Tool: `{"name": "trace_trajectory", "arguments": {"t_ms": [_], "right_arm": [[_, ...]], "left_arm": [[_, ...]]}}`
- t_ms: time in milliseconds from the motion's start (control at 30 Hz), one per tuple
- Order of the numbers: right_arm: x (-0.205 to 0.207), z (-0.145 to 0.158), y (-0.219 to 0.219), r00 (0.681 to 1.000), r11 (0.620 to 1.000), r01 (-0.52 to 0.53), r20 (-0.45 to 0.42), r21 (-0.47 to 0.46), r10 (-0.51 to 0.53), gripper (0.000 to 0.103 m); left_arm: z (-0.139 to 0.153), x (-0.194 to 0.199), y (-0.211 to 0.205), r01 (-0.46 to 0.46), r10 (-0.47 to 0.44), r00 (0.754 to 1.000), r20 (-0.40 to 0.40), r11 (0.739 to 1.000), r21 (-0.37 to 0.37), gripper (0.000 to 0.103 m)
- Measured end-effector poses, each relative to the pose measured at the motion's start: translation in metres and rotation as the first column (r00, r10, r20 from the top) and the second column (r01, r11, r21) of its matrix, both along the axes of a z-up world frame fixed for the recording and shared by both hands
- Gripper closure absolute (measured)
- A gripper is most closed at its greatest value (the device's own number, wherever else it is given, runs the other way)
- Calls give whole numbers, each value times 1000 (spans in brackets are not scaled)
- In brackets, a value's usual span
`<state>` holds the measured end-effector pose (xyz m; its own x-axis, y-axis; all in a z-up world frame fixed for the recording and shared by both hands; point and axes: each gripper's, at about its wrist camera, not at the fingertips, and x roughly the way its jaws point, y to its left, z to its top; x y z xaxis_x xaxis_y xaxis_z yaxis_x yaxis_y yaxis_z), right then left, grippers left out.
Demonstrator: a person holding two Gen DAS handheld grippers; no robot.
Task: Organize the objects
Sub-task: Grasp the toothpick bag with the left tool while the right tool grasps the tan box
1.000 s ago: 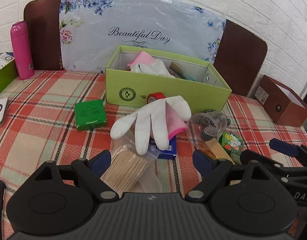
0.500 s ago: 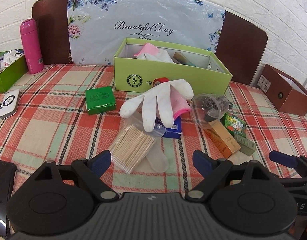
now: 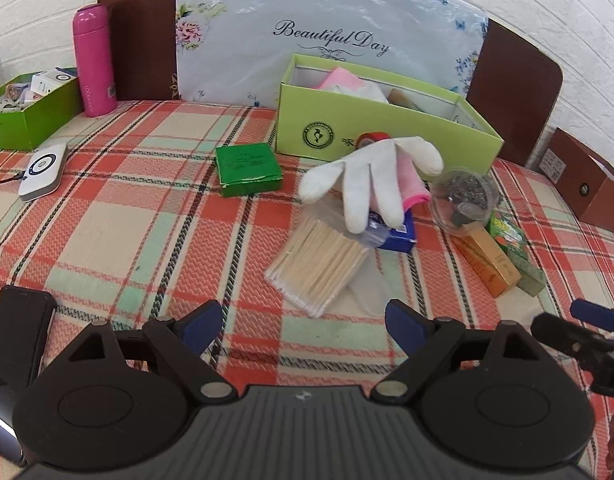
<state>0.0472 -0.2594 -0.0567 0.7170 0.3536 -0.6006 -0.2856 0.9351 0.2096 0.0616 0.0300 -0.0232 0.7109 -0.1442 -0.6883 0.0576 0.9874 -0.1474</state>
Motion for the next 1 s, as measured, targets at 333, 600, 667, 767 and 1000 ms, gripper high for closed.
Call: {"name": "trace_trajectory", "arguments": {"t_ms": [333,600,667,767,1000], "right_arm": [[5,-10,-6,999,1000,17,-34,20,-16,0],[38,-22,-4,999,999,27,-29,-19,-28,32],[50,-26,0,999,999,28,-14,-46,-29,36],[65,-33,7,1000,997,15,-2,-70,-16,41],[55,-42,20,999,989,-26,-23,-144,23,73]], "left_arm": [[-29,62,-17,152,-152,988,-9,988,6,25],[-24,34,5,159,-167,984,-66,981,-113,73],[-23,21,5,190,-199,977,-79,976,-105,73],[-27,8,4,206,-215,972,-96,974,-99,73],[-27,10,1,181,-190,976,-104,979,-93,68]]}}
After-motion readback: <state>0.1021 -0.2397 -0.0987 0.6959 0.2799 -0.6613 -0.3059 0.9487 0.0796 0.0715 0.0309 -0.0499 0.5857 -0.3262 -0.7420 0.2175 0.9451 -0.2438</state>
